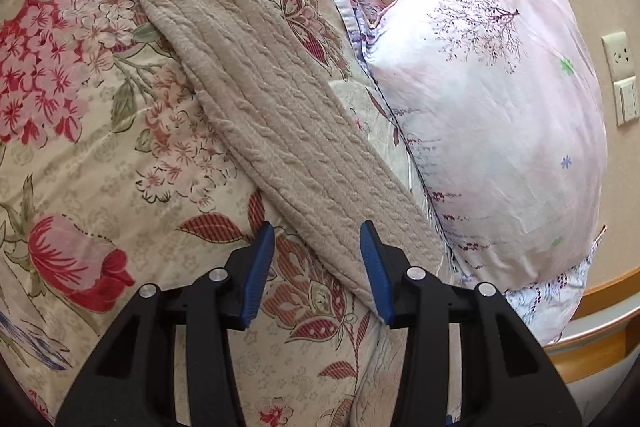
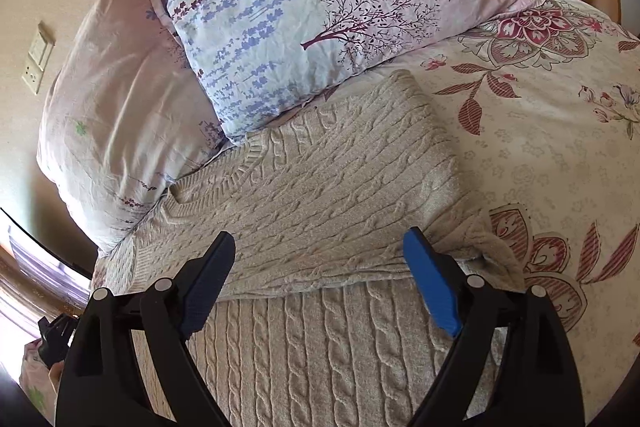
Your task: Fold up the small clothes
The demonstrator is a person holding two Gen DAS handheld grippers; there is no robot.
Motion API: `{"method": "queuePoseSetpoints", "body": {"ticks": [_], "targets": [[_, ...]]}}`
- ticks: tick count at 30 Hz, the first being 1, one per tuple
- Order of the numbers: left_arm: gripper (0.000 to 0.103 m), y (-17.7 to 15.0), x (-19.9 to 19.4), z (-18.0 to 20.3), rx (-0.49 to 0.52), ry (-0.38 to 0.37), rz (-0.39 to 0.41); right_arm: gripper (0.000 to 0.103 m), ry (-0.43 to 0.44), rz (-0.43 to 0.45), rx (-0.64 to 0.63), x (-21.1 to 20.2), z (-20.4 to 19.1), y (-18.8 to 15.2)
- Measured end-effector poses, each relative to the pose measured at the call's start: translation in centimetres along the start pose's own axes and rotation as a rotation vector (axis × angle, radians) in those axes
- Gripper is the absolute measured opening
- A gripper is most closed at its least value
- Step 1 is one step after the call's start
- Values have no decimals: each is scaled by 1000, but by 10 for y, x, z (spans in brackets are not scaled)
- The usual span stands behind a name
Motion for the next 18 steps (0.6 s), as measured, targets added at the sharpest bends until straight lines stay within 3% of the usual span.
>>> {"method": "queuePoseSetpoints", "body": {"ticks": [4,6,8,11,15,18], "targets": [[33,13,3,-11,-77,-13,48,88,12,36,-38,-1,-1,-7],[17,18,7,-18,-126,-24,63,92,24,40,-48,-1,-3,-8],[10,20,10,-25,-171,-44,68,93,38,36,-49,-1,-3,-9],[8,20,11,-25,-198,-89,93,93,59,37,-38,-1,1,-9],[7,17,3,2,-137,-168,131,93,93,39,-16,-1,5,-10],[7,10,2,32,-90,-270,116,93,109,41,-7,-2,7,-10]]}}
Point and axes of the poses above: each gripper's, at about its wrist camera, not at the fingertips, and x roughly the way its jaws point, z to its right, y to its top, the point moved 2 cm from there along x, roughly the way its jaws point, and after that the axes turned 8 degrees about -y, right-handed, at the moved point
